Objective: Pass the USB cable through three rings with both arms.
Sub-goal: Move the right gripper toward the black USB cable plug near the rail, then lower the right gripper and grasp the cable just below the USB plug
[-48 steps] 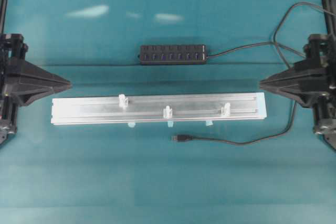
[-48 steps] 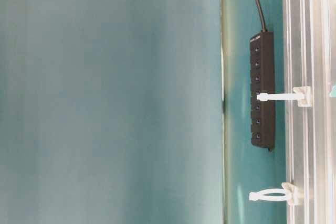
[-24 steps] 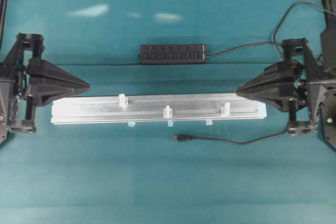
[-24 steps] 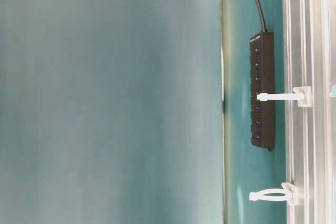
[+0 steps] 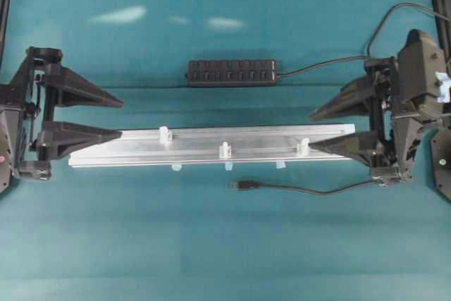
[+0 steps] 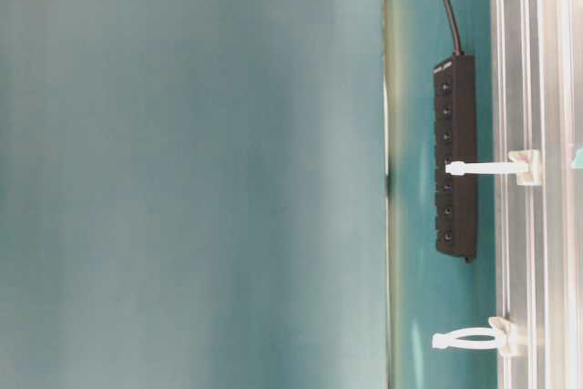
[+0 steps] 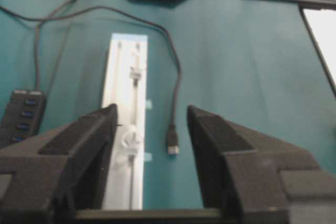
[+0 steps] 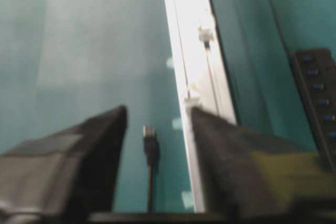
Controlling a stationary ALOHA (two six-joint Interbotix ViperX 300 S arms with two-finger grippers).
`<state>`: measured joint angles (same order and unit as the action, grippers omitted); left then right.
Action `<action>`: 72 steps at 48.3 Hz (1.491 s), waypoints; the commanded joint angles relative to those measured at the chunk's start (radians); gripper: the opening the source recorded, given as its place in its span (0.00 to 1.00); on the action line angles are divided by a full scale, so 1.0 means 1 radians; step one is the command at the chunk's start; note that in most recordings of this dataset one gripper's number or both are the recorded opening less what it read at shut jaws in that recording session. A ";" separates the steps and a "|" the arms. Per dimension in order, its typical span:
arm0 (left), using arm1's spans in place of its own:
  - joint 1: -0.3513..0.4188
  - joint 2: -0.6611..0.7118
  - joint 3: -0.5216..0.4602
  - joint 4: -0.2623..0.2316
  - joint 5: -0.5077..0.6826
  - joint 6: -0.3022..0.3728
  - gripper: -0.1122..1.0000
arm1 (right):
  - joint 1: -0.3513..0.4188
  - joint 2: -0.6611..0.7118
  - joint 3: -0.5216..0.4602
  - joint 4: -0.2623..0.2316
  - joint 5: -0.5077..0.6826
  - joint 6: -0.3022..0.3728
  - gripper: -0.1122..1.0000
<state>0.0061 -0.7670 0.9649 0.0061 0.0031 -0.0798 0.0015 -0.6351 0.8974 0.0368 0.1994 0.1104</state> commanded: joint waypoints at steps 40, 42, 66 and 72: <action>0.000 0.000 -0.028 0.003 0.037 0.009 0.52 | 0.040 0.449 -0.413 -0.018 0.552 -0.020 0.20; 0.002 0.000 -0.028 0.003 0.037 0.009 0.52 | 0.043 0.460 -0.414 -0.020 0.552 -0.023 0.27; 0.003 0.000 -0.026 0.003 0.037 0.012 0.52 | 0.074 0.607 -0.430 -0.038 0.515 -0.032 0.60; 0.003 0.000 -0.025 0.003 0.037 0.012 0.52 | 0.074 0.655 -0.426 -0.038 0.482 -0.032 0.60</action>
<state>0.0077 -0.7655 0.9649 0.0077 0.0460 -0.0690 0.0721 0.0046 0.4847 0.0000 0.7026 0.0844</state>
